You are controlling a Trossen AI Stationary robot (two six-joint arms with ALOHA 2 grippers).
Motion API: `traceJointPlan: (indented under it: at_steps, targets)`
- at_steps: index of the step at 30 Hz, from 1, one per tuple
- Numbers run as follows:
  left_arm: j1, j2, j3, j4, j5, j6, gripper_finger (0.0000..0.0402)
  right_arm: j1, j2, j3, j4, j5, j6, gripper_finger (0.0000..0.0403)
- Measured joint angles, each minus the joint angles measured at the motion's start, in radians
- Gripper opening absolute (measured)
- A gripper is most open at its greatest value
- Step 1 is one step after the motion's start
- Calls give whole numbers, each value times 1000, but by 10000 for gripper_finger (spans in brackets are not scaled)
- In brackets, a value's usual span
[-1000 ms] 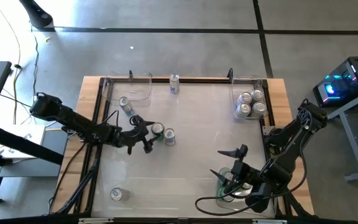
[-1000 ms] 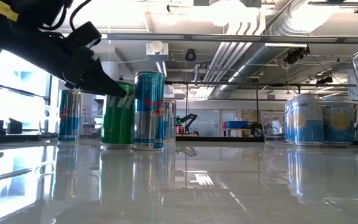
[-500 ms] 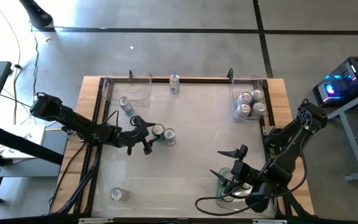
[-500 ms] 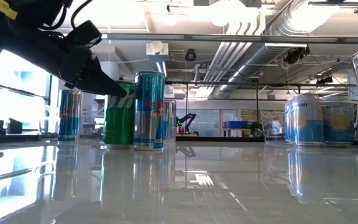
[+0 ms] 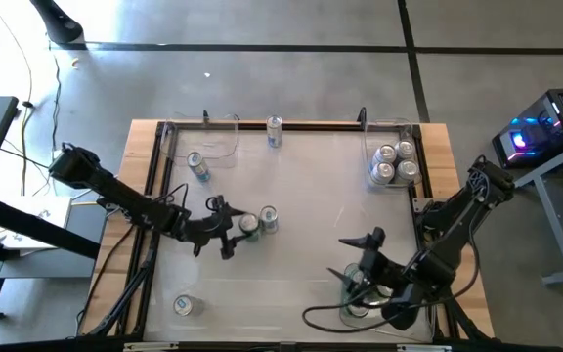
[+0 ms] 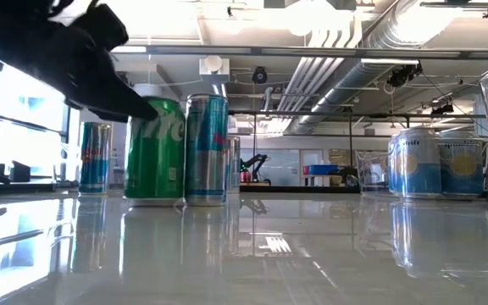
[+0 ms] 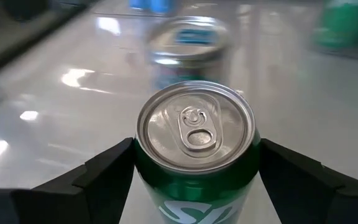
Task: Sort soda cans
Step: Put the green soda can into the bottom transparent bin
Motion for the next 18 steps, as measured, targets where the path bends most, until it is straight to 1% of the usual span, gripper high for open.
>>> traceJointPlan:
  at_steps: [3,5,7,10,14,16,18]
  targets:
    - [-25,0,18,-7,72,-22,306,-36,13,0,15,-76,-2,346]
    - [-41,0,27,3,125,-33,306,-67,34,0,47,-140,-41,346]
    - [-61,2,33,22,180,-43,306,-98,62,0,107,-219,-117,346]
    - [-90,8,35,82,226,-42,306,-148,114,0,242,-334,-267,346]
    - [-110,59,38,195,225,10,306,-231,175,1,398,-519,-442,346]
    - [-114,107,38,270,225,54,306,-274,195,1,415,-584,-485,346]
    - [-114,158,64,310,223,102,305,-310,203,1,413,-625,-503,346]
